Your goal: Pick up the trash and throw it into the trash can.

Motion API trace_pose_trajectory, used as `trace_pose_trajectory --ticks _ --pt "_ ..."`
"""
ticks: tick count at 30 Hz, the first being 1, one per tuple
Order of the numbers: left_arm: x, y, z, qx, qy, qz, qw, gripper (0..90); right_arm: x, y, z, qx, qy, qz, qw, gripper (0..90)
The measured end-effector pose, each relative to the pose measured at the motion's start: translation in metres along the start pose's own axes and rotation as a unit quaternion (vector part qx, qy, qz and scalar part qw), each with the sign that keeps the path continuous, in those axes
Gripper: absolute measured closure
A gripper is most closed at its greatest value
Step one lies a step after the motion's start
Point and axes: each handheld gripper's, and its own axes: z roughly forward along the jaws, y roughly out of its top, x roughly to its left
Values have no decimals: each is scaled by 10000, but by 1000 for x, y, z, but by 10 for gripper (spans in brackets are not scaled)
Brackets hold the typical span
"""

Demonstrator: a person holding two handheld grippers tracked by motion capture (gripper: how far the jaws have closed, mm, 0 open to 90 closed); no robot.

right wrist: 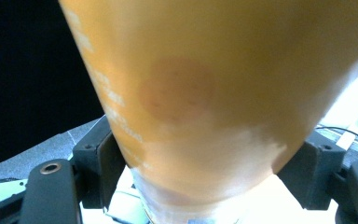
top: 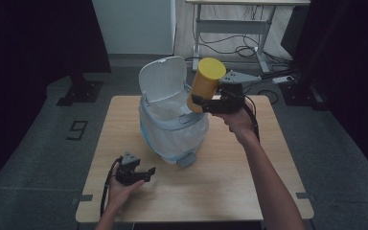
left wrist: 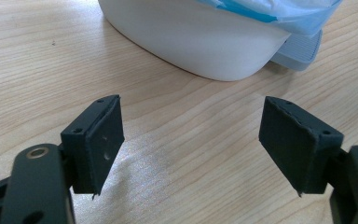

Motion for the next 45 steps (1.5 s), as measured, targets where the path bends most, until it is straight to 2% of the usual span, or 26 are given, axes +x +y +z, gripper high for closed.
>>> trace_pose_trajectory --ticks 10,16,30,45 --pt "0 0 0 8 -41 13 10000 220 -2 8 17 83 56 -7 9999 236" --pt "-1 1 1 53 -45 15 10000 220 1 14 28 131 79 -63 9999 236" --pt "-1 0 5 228 -71 36 9997 220 3 18 48 241 118 -15 9996 236" --pt "0 0 6 264 -118 28 9996 220 9 22 68 341 187 -70 9992 235"
